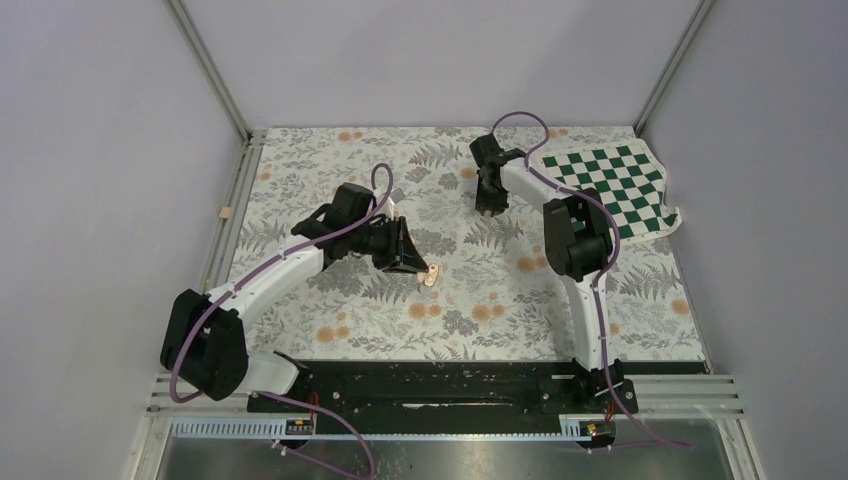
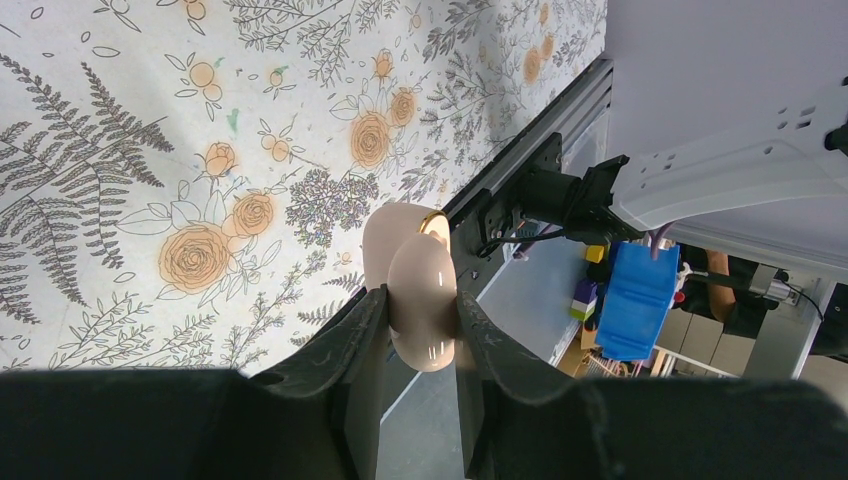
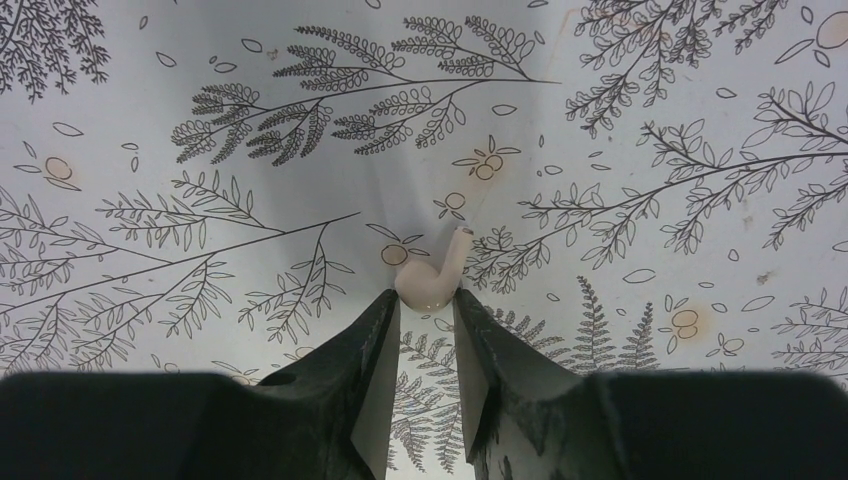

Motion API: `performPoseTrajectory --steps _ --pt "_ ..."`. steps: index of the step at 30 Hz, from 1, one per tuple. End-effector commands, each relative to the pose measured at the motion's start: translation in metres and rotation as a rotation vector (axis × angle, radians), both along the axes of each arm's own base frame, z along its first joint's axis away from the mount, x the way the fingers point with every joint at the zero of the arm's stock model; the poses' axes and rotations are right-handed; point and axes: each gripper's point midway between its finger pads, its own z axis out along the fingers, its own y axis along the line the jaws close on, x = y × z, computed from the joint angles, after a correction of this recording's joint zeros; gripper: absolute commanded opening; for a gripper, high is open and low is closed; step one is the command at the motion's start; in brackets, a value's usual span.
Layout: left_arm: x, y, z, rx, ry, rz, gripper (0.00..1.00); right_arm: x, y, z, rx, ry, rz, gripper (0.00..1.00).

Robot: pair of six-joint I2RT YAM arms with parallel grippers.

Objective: Insert the wireless bluetooth earbuds into the charging case
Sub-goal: Pick up the earbud from the center of the board.

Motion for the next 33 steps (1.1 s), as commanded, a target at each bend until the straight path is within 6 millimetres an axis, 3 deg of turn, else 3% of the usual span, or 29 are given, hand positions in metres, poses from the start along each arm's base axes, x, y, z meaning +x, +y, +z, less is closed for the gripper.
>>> performPoseTrajectory --steps 1,10,16,21,26,27,33 --pt "0.005 -0.006 0.010 -0.043 -0.032 -0.021 0.19 0.010 0.001 0.001 0.018 -0.011 0.001 0.34" --pt "0.006 -0.009 0.011 -0.047 -0.029 -0.031 0.19 0.012 0.001 0.002 0.028 -0.003 0.001 0.35" --pt "0.007 -0.008 0.011 -0.048 -0.032 -0.032 0.19 0.012 0.001 0.003 0.041 -0.009 -0.001 0.18" --pt "0.007 -0.007 0.008 -0.040 -0.029 -0.028 0.19 0.000 0.002 0.012 0.079 -0.017 0.001 0.15" --pt "0.010 -0.007 0.009 -0.027 -0.061 -0.043 0.19 -0.045 0.006 0.041 0.196 -0.024 0.024 0.14" --pt "0.011 -0.006 0.008 -0.015 -0.077 -0.052 0.19 -0.059 0.010 0.056 0.251 -0.033 0.039 0.14" --pt "0.027 0.003 -0.007 0.117 -0.230 -0.093 0.19 -0.153 0.007 0.085 0.423 0.003 0.092 0.13"
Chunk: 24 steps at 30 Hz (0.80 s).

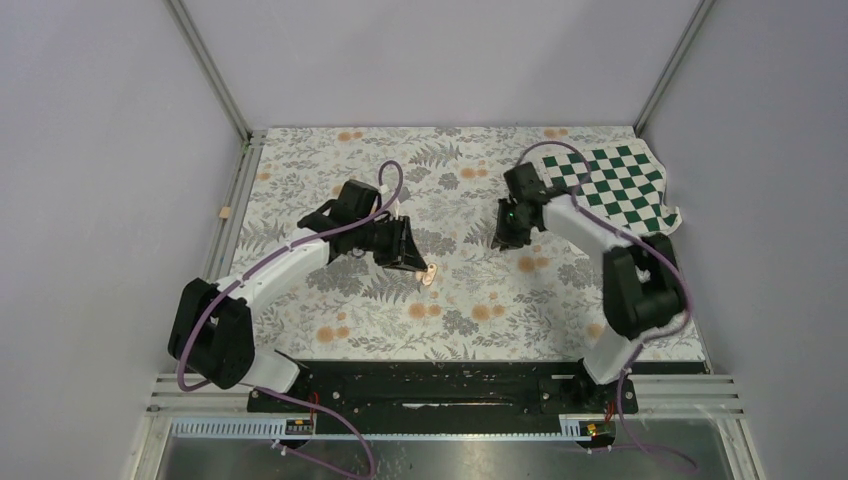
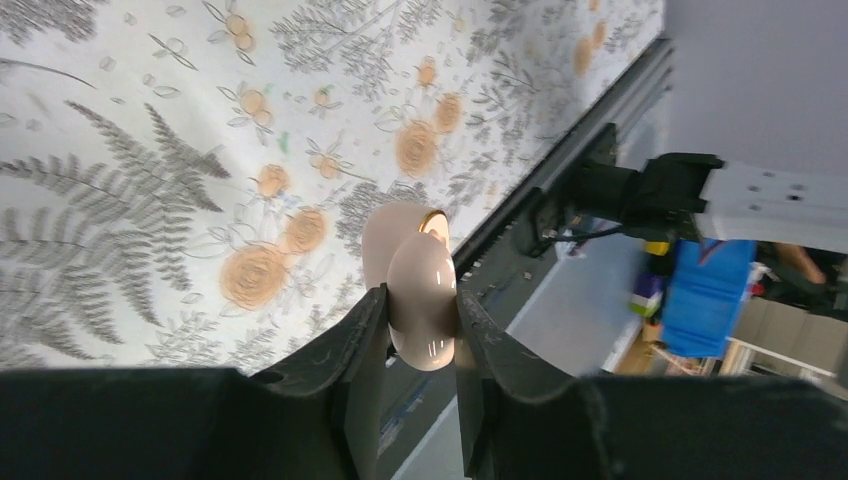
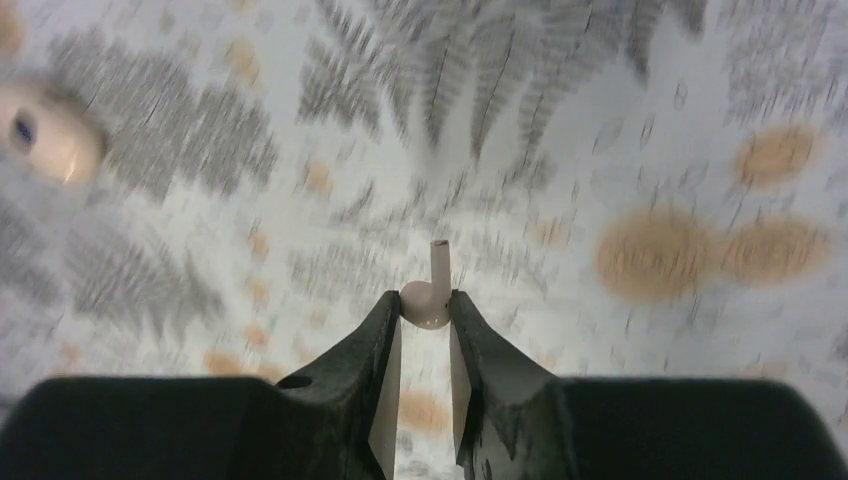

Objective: Insert the wireless bluetooth earbuds into the charging case
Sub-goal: Pick up the earbud from the center of the board.

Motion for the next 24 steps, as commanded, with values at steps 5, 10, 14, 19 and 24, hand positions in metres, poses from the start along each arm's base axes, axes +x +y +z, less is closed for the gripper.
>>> performPoseTrajectory --steps 5,10,14,19,24 --pt "0.020 -0.006 0.014 0.098 -0.299 -0.050 0.18 -0.093 0.016 0.074 0.301 -0.051 0.085 0.13" --pt "0.014 -0.021 0.012 0.088 -0.272 -0.086 0.18 -0.124 0.040 0.107 0.393 -0.074 0.159 0.12" --pt "0.017 -0.030 0.017 0.071 -0.285 -0.053 0.17 -0.137 0.058 0.125 0.463 -0.062 0.187 0.12" --pt "0.022 -0.042 0.028 0.041 -0.342 0.005 0.17 -0.141 0.085 0.140 0.618 -0.029 0.167 0.12" --pt "0.024 -0.046 0.023 0.038 -0.336 0.008 0.17 -0.141 0.101 0.152 0.763 0.021 0.105 0.10"
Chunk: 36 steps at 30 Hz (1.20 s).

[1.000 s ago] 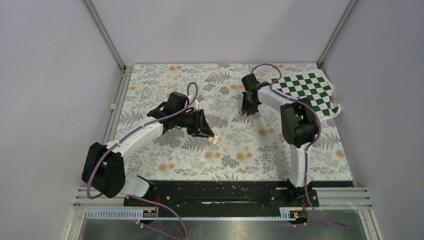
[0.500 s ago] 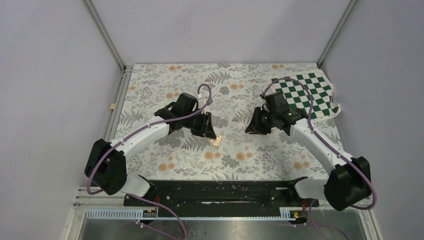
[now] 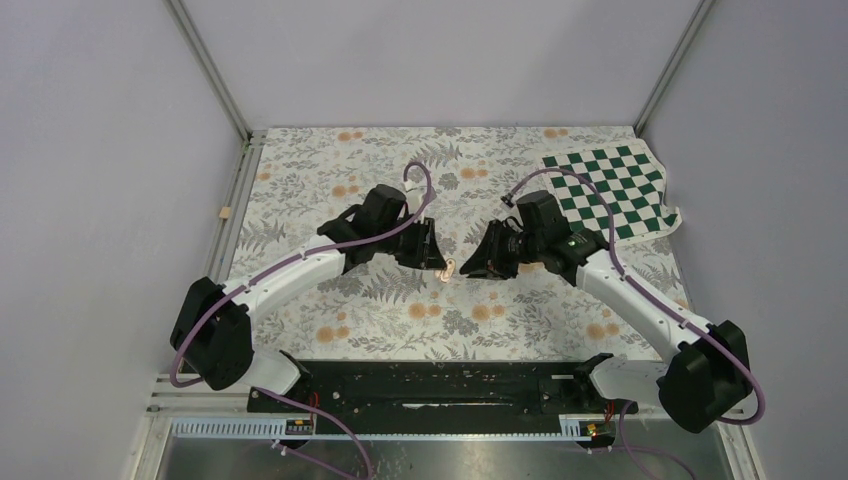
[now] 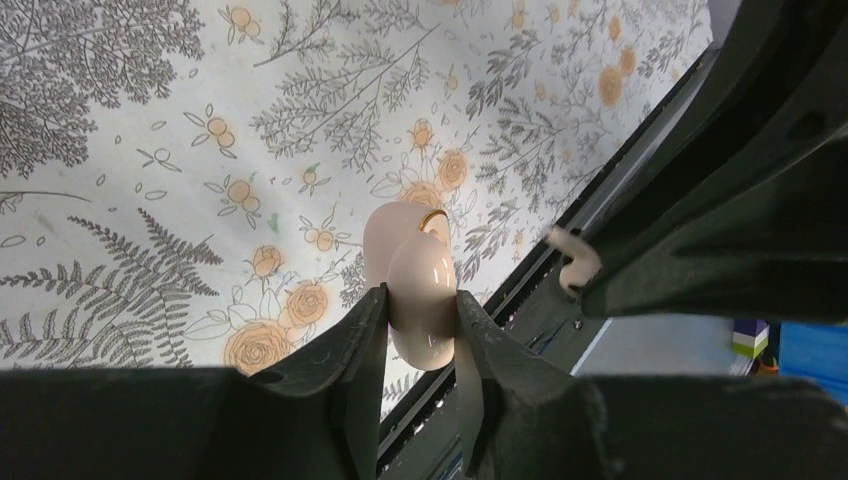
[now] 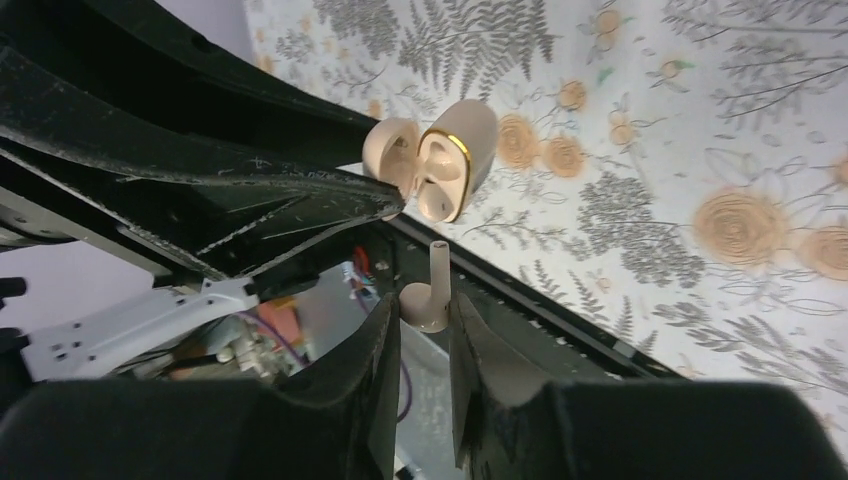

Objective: Insert the wireless bluetooth earbuds into the charging case
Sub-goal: Pick up the earbud from the center of the board, then place the earbud in the charging case.

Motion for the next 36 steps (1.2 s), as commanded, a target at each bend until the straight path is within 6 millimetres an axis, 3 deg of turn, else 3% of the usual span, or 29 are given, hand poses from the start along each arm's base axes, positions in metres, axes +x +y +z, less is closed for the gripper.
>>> performPoseTrajectory --steps 1,11,21,29,36 --pt "0.017 -0.010 0.022 -0.063 -0.081 0.032 0.17 -0.004 0.024 0.029 0.200 0.076 -0.026 0.09" --pt "0.006 -0.014 0.027 -0.078 -0.081 -0.061 0.18 0.007 0.048 0.043 0.476 0.285 -0.146 0.07" --pt "-0.014 -0.011 0.028 -0.094 -0.092 -0.182 0.18 0.014 0.051 0.047 0.596 0.384 -0.200 0.05" --pt "-0.008 -0.010 0.021 -0.080 -0.074 -0.142 0.18 0.013 0.043 0.036 0.704 0.480 -0.271 0.04" --pt "0.002 -0.005 0.014 -0.060 -0.053 -0.099 0.18 0.014 0.036 0.041 0.717 0.476 -0.301 0.03"
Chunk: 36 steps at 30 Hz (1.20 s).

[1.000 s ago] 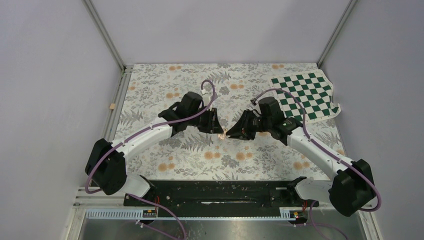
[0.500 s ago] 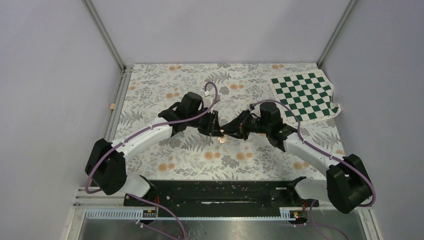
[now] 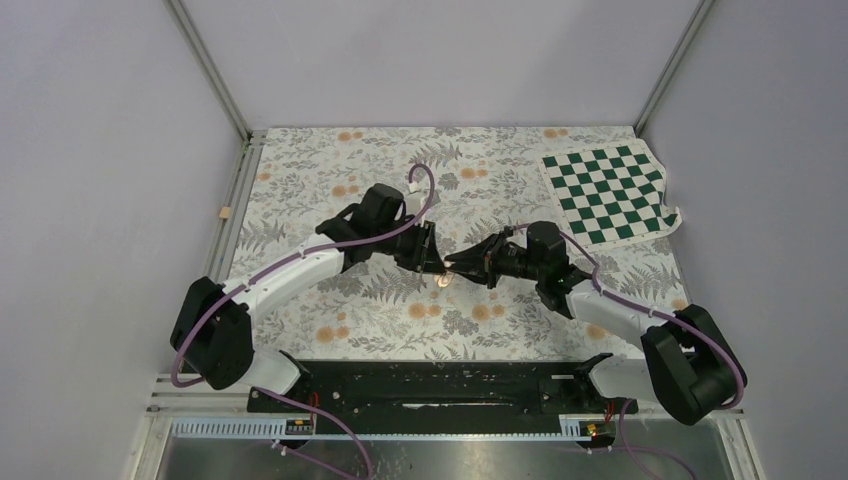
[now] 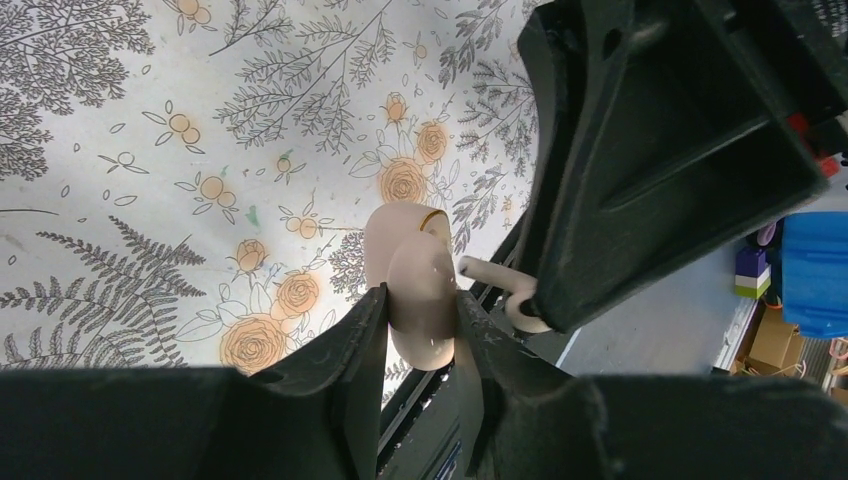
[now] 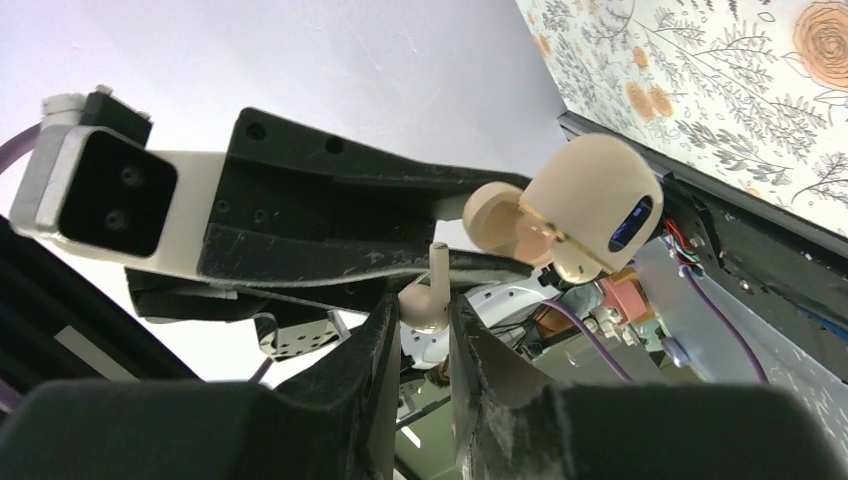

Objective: Insert the wireless bluetooth earbuds into the charging case
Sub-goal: Place the earbud in the charging case.

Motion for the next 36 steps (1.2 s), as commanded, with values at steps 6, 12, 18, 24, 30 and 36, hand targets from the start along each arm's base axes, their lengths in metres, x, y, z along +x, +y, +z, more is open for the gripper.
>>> performPoseTrajectory --steps 6,12,18,24,30,36 --pt "0.017 -0.002 0.005 -0.028 -0.020 0.051 0.18 0.005 -0.008 0.028 0.096 -0.020 -0.042 0.03" --pt "0.017 -0.003 0.009 -0.048 -0.003 0.049 0.18 0.004 -0.011 0.018 0.074 0.006 -0.052 0.02" --pt "0.021 0.000 0.012 -0.048 0.017 0.065 0.18 0.005 -0.011 0.018 0.103 0.037 -0.066 0.02" --pt "0.023 -0.001 0.009 -0.047 0.030 0.067 0.18 0.010 -0.012 0.015 0.130 0.095 -0.093 0.01" --pt "0.026 0.001 0.010 -0.040 0.019 0.084 0.18 0.013 -0.014 0.011 0.133 0.175 -0.130 0.02" --pt "0.030 0.000 0.015 -0.065 -0.001 0.115 0.18 0.014 -0.013 0.012 0.127 0.227 -0.133 0.02"
